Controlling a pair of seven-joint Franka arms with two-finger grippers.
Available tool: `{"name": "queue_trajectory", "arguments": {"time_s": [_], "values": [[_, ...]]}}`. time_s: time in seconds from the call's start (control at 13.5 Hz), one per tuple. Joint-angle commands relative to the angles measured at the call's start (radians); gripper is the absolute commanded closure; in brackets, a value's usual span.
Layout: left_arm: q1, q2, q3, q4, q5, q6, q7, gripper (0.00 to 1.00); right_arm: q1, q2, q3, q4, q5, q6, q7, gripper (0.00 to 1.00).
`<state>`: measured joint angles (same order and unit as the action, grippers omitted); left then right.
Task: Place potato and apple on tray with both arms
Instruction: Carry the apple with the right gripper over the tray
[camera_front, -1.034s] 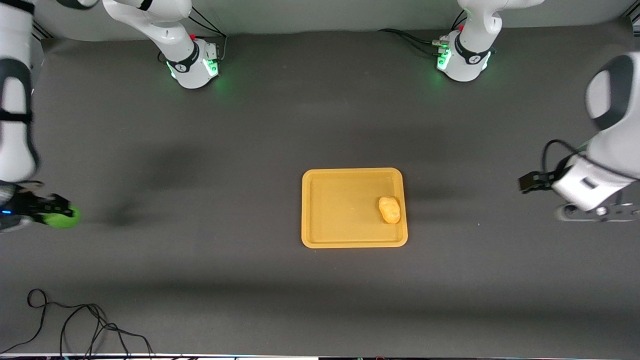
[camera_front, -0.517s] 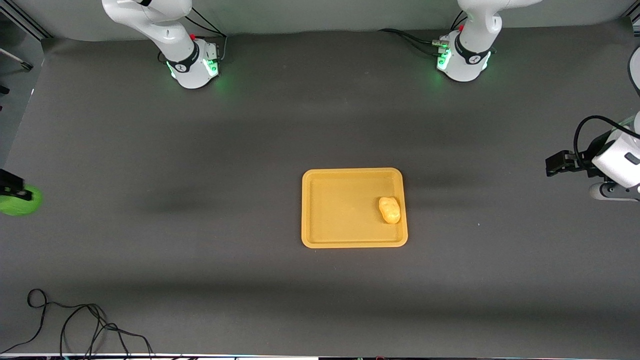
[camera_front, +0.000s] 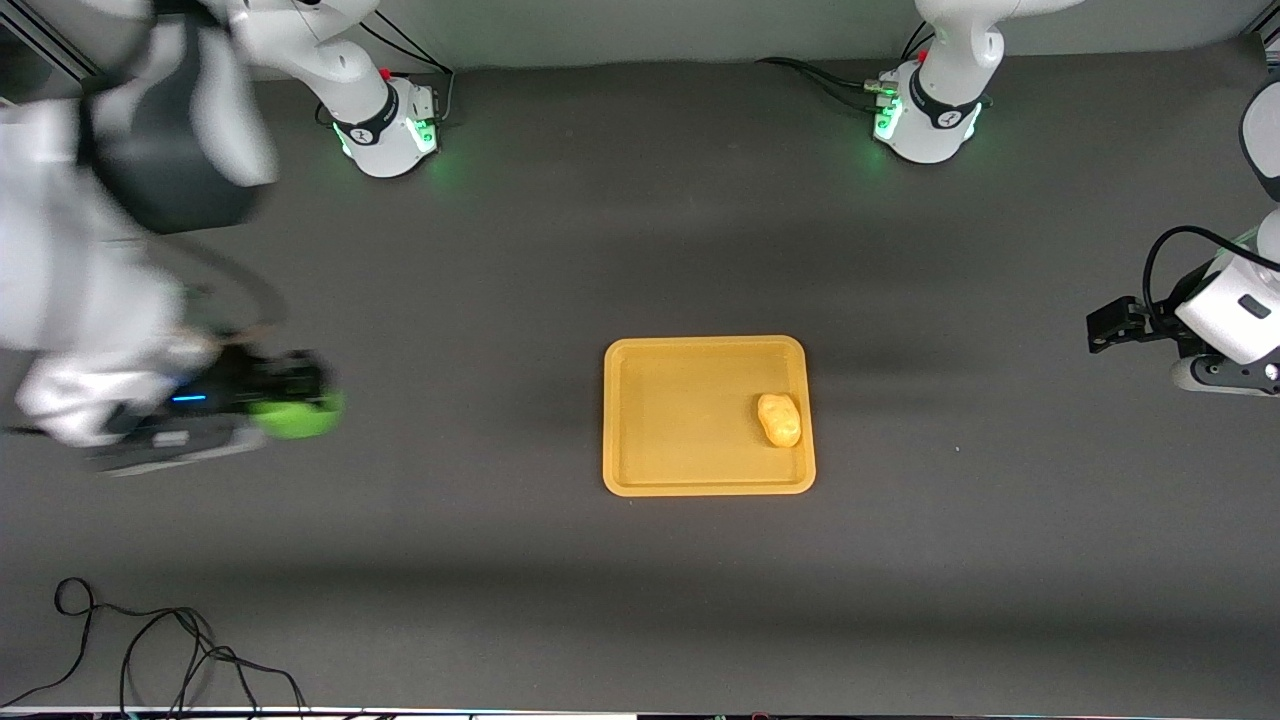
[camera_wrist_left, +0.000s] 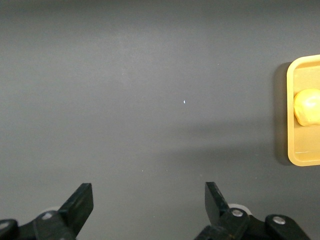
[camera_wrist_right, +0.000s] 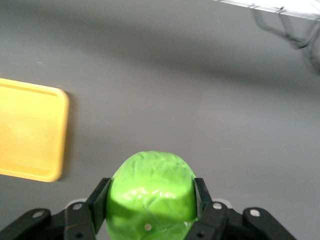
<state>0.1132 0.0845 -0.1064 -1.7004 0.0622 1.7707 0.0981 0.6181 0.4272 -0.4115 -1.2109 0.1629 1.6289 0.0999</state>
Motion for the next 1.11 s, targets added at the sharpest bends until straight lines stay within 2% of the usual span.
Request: {"name": "queue_trajectory", "arguments": {"time_s": [0.0,0.3,0.52,0.66,1.03], "values": [[0.009,0.004,-0.004,0.022,-0.028,0.000,0.023,0.00,0.136,0.126,0.054,0.120,-0.013,-0.003,0.318,0.59],[0.008,0.017,-0.004,0.028,-0.028,-0.020,0.026,0.00,0.192,0.272,0.255,0.227,-0.028,0.109,0.571,0.59],[0.005,0.027,-0.006,0.059,-0.015,-0.026,0.019,0.00,0.290,0.323,0.266,0.245,-0.031,0.189,0.659,0.62],[0.005,0.067,-0.006,0.116,-0.015,-0.088,0.022,0.00,0.321,0.360,0.267,0.243,-0.084,0.210,0.678,0.62],[-0.003,0.075,-0.006,0.111,-0.012,-0.100,0.008,0.00,0.309,0.521,0.261,0.240,-0.152,0.389,0.686,0.62]]}}
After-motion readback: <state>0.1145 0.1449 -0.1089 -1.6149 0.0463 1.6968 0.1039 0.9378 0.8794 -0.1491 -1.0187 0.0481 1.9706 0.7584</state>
